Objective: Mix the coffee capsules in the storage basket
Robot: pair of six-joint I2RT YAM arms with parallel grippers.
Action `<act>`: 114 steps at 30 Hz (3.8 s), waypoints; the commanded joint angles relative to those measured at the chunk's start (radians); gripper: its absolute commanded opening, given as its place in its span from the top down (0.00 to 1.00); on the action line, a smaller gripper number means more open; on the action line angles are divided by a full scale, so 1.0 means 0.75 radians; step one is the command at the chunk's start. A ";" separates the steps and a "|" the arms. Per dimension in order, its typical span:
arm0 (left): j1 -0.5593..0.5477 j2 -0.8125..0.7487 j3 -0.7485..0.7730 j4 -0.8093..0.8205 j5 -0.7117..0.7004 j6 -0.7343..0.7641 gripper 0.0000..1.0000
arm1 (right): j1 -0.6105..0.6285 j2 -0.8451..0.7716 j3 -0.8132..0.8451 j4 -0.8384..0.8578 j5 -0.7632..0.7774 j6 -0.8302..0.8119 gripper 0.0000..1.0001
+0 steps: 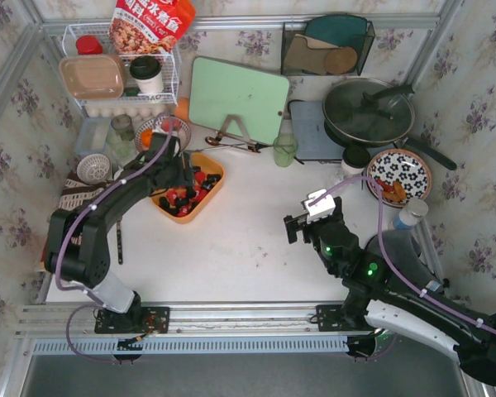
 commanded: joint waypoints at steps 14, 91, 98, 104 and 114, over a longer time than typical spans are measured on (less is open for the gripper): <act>-0.008 -0.789 -0.322 -0.080 -0.064 -0.107 0.00 | 0.000 -0.001 -0.063 0.139 0.002 -0.045 0.00; 0.167 -1.229 -0.433 -0.231 0.093 0.172 0.00 | -1.027 1.310 -0.612 2.438 -0.433 -0.092 0.00; 0.177 -1.159 -0.419 -0.248 0.119 0.188 0.00 | -1.155 1.242 -0.402 1.951 -0.546 0.058 0.00; 0.184 -1.112 -0.477 -0.180 0.155 0.295 0.00 | -1.168 1.241 -0.409 1.962 -0.563 0.061 0.00; 0.188 -1.015 -0.666 0.007 0.024 0.580 0.00 | -1.169 1.243 -0.409 1.965 -0.563 0.060 0.00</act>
